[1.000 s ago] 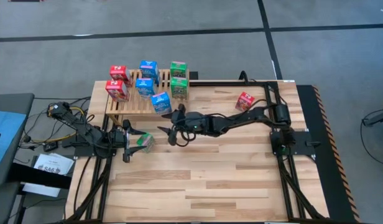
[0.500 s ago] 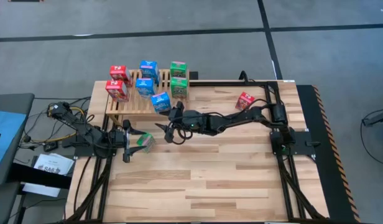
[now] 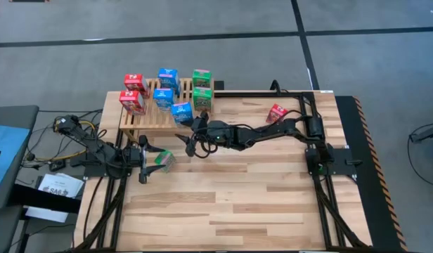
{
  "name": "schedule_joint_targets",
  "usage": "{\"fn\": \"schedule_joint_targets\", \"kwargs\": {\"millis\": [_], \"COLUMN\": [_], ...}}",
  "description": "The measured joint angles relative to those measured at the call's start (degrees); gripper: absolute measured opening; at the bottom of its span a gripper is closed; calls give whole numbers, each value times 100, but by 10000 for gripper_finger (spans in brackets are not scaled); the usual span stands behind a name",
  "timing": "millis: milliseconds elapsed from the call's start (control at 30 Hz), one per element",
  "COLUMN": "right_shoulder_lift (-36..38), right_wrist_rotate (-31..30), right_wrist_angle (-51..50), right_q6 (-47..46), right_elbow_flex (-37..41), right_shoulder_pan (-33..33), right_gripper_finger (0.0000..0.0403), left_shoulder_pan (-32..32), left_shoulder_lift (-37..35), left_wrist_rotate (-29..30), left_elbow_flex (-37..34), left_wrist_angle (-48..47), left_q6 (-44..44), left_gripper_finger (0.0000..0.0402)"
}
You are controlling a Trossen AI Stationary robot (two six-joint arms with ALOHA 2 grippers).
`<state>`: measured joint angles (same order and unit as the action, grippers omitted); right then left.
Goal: Stack cereal on shelf
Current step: Put the blue cereal box on the shelf aligned with the blue cereal boxes
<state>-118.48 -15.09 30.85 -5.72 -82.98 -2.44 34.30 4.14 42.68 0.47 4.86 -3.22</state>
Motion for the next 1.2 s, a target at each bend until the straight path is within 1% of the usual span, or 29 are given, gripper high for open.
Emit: {"fn": "schedule_joint_targets", "kwargs": {"millis": [267, 400, 567, 600, 700, 767, 867, 933, 1000, 1100, 1167, 1200], "right_shoulder_lift": [2, 4, 171, 241, 343, 497, 631, 788, 832, 1056, 1133, 1232], "right_wrist_rotate": [11, 26, 29, 16, -176, -278, -465, -581, -664, -783, -853, -896], "right_wrist_angle": [-44, -55, -414, -632, -944, -1440, -1673, -2070, -2057, -2390, -2134, -2171], "right_q6": [-68, -27, -28, -28, -31, -39, -48, -68, -48, -45, -52, -69], "right_elbow_flex": [0, 0, -7, 1, -11, 16, -13, 33, 83, 285, 467, 617], "right_shoulder_pan": [-68, 8, 171, 197, 245, 265, 265, 260, 258, 256, 258, 258], "right_gripper_finger": [286, 286, 286, 286, 286, 286, 286, 286, 286, 286, 286, 286], "left_shoulder_pan": [-2, -1, 0, 0, -1, 0, 0, -1, 0, 0, 0, 0], "left_shoulder_lift": [0, 0, 0, 0, 0, 0, -2, -2, -2, -2, -2, -2], "left_wrist_rotate": [0, 0, 0, 0, 0, 0, 1, 0, 0, 0, 0, 1], "left_elbow_flex": [0, 0, 0, 0, 0, 0, 0, 0, 0, 0, 0, 0], "left_wrist_angle": [0, 0, -2, -1, -2, 0, -1, -2, 0, -1, -1, -2], "left_q6": [2, 2, 0, 1, 0, 0, 1, 0, 0, 0, 0, 0], "left_gripper_finger": [281, 281, 281, 281, 281, 281, 281, 281, 281, 281, 281, 281]}}
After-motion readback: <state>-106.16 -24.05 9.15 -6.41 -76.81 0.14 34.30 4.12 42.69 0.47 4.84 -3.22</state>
